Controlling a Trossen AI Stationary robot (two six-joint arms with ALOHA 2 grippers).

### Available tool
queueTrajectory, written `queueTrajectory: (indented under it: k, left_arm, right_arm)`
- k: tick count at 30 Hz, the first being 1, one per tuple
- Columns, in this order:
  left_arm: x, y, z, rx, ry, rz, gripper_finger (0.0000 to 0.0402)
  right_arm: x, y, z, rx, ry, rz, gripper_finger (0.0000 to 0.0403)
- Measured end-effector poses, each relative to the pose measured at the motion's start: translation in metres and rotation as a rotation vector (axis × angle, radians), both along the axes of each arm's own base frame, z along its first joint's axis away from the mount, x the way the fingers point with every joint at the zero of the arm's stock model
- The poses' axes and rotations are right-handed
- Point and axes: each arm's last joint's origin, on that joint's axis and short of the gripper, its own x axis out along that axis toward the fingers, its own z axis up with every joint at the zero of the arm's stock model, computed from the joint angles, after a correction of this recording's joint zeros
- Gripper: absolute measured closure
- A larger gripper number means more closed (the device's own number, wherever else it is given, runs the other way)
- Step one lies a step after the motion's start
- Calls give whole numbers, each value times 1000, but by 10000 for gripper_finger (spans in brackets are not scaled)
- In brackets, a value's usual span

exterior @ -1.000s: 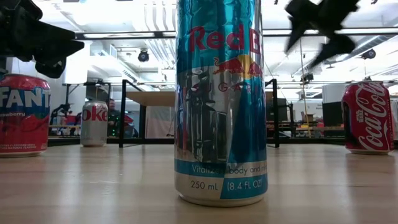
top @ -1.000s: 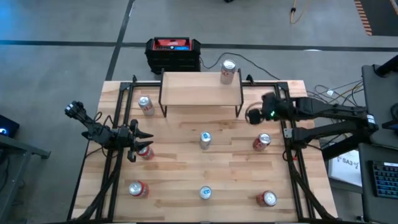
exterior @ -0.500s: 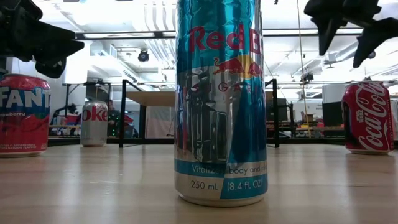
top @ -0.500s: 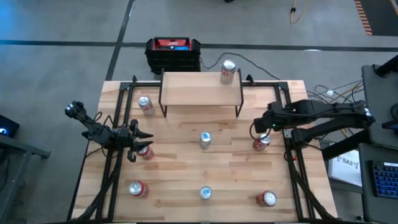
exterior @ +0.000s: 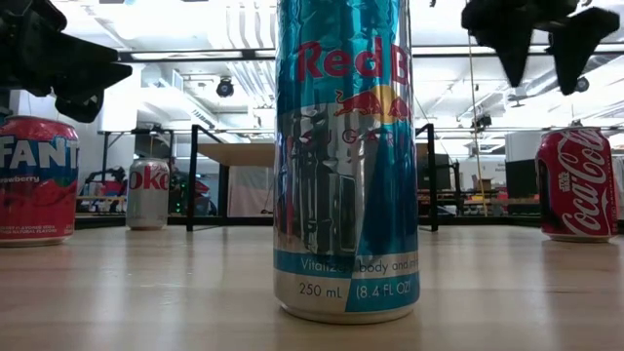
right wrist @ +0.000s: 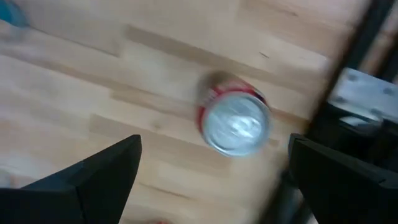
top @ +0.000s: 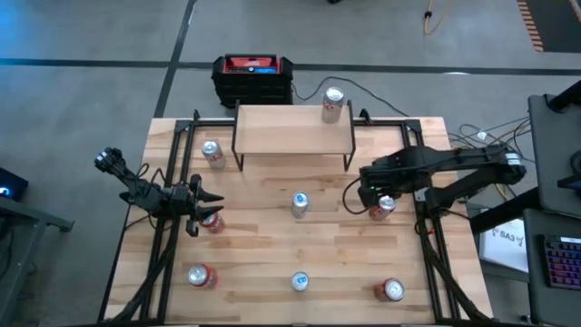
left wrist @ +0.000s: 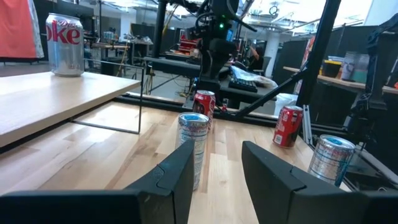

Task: Place canned beverage on shelf
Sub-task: Put the top red and white soda can on the shelf

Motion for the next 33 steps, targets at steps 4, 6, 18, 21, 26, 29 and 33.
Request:
queueTrajectory:
  k: [4,6,18,21,26,29,33]
  left_arm:
    - [0,0,0,0,0,0,283]
    - [0,0,0,0,0,0,283]
    - [0,0,0,0,0,0,283]
    - [0,0,0,1,0,0,283]
    - [0,0,0,0,0,0,283]
    - [0,0,0,0,0,0,283]
    - [0,0,0,0,0,0,283]
  right_arm:
    - [7,1,2,5,21,100,21]
    - [8,1,0,14,13,131,21]
    - [-14,0,-25,27,36,86,21]
    - [-24,0,-36,45,18,72,21]
    - [-32,-2,-45,62,-58,65,21]
    - [-32,-1,-49,66,-73,63,21]
    - [-27,-1,-61,68,-28,72,21]
